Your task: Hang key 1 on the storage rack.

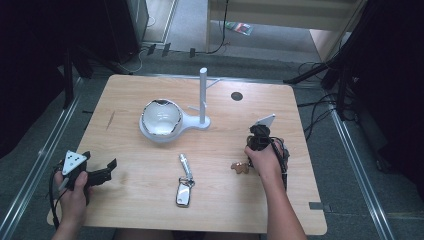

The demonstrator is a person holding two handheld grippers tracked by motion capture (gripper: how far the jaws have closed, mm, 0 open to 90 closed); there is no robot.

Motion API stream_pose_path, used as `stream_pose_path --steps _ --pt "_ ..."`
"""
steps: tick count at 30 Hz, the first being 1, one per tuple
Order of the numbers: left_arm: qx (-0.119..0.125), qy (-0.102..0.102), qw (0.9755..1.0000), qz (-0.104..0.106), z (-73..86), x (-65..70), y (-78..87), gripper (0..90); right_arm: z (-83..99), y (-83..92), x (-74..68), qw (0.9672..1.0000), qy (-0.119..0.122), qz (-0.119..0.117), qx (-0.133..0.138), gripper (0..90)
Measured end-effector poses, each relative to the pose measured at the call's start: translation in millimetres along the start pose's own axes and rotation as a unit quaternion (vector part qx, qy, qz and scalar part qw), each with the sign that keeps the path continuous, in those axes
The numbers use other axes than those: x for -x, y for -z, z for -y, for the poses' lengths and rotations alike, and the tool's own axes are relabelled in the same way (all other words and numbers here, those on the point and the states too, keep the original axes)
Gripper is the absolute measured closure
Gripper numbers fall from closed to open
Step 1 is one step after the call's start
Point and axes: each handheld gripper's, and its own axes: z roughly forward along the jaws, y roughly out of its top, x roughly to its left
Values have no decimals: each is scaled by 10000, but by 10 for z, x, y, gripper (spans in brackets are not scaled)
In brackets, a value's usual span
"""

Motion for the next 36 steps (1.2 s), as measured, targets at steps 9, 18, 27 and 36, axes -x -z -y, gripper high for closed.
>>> stream_pose_path --steps 9,18,27,36 --pt "-7 -19 10000 -12 -3 5 -5 16 106 62 73 9990 82 -292 338 715" --pt "-10 -1 10000 4 -3 1 -5 17 255 404 -2 9897 395 -707 1180 715" --pt "-11 -21 10000 2 -6 5 -11 17 362 694 -116 9735 670 -1030 1927 716" --pt "-9 -35 10000 1 -7 8 -12 16 444 827 -245 9538 781 -1298 2596 715"
